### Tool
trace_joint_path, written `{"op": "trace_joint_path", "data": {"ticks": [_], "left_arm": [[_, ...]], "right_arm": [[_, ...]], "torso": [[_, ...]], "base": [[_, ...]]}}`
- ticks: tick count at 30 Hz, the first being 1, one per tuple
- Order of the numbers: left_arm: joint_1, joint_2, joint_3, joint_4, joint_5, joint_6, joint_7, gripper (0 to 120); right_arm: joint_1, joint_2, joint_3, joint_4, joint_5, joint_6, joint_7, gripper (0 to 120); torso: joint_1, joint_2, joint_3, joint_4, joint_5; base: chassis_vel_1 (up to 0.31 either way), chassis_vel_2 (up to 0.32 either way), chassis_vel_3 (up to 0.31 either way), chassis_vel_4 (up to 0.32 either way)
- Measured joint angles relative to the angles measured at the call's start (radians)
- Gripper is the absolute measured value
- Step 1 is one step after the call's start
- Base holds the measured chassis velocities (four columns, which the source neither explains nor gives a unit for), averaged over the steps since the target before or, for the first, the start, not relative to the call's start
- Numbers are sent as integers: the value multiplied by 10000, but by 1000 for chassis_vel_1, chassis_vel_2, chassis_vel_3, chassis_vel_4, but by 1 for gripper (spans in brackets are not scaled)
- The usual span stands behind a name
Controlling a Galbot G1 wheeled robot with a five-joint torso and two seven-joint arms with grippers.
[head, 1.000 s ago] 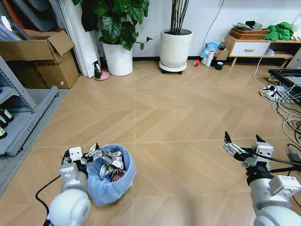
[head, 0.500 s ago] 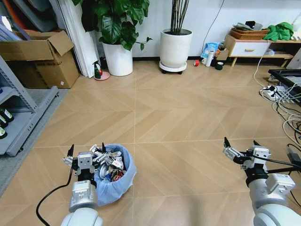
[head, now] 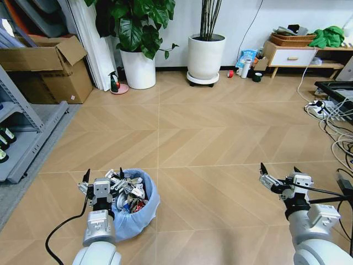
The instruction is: Pick up the trash bin and place the garbage on the floor into it.
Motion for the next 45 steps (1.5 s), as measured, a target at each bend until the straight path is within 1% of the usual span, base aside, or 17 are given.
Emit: {"op": "trace_joint_path", "data": {"ticks": [16, 20, 33, 45], "left_arm": [[-29, 97, 80, 28, -109, 76, -33, 100], [-25, 108, 87, 25, -109, 82, -41, 100], [-88, 117, 142, 101, -108, 97, -46, 100], [-184, 157, 212, 155, -208, 113, -51, 100]], "right_arm": [[-16, 34, -17, 27, -10, 2, -5, 100], [4, 50, -15, 8, 3, 156, -129, 100], [-3, 107, -22, -1, -52, 159, -253, 100], [-59, 172, -39, 17, -194, 177, -245, 100]], "torso": [[0, 0, 0, 0, 0], [0, 0, 0, 0, 1], [1, 0, 0, 0, 0], [0, 0, -1, 0, 0]], "base": [[-40, -34, 34, 37], [-52, -37, 53, 42], [0, 0, 0, 0], [75, -80, -83, 77]]}}
